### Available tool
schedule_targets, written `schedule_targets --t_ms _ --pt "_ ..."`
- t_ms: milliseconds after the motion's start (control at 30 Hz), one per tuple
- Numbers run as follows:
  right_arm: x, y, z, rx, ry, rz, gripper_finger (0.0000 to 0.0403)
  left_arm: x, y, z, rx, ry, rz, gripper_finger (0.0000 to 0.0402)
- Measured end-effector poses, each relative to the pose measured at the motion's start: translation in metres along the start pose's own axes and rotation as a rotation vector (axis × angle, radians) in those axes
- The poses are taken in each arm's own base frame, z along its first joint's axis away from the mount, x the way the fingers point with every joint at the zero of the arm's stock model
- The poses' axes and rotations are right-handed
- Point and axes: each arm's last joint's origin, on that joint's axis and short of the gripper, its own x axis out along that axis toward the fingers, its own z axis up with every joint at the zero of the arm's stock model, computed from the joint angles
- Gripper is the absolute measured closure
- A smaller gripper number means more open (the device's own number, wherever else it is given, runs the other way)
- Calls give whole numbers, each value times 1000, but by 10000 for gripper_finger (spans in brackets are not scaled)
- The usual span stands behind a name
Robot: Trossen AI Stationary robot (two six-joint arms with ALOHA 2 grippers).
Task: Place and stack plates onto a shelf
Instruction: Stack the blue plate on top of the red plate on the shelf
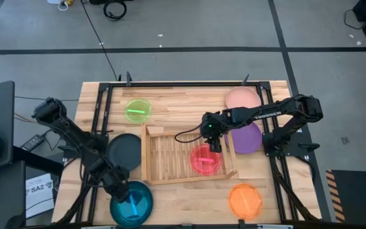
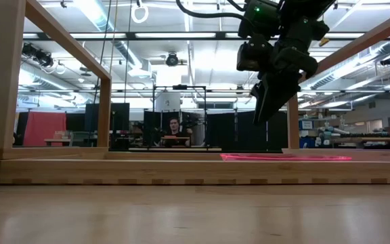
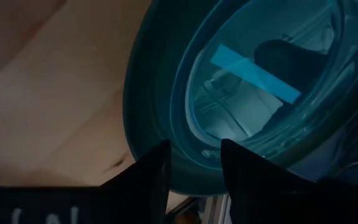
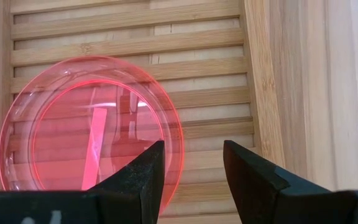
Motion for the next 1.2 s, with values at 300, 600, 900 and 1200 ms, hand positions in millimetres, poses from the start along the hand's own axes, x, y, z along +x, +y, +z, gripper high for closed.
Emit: schedule_targets --t_ms 300,600,900,1200 --pt "0 0 0 0 -4 0 234 10 0 3 -6 -39 25 255" --pt "0 0 0 0 -4 0 234 20 2 6 -9 -47 66 255" --pt "0 0 0 0 -4 0 234 21 2 6 -4 -47 67 255" --pt "0 0 0 -1 -4 0 234 21 2 6 -5 -47 69 279"
